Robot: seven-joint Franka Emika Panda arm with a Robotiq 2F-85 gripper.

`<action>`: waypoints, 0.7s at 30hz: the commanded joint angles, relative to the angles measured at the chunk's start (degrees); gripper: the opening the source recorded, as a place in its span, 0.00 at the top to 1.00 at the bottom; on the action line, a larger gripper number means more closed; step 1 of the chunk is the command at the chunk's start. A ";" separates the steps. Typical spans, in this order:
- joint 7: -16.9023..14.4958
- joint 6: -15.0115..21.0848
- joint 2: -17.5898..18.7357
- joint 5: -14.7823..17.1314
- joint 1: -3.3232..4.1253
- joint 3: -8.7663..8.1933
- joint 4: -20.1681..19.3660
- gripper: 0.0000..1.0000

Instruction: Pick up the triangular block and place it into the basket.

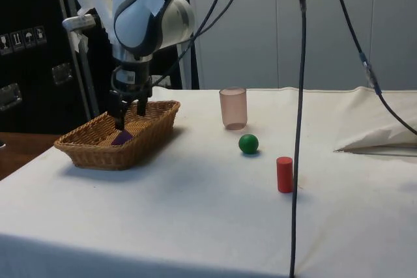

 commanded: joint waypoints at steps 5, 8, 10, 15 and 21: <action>0.46 -0.63 -2.18 -0.23 0.40 -0.40 -0.63 0.00; 0.69 -1.26 -3.38 -0.34 0.63 -0.63 -0.86 0.00; 0.80 -1.60 -4.07 -0.40 0.74 -0.74 -0.92 0.00; 1.15 -3.15 -5.61 -0.46 0.92 -0.97 -0.86 0.00; 0.97 -4.58 -6.82 -0.06 0.63 -0.63 -0.63 0.00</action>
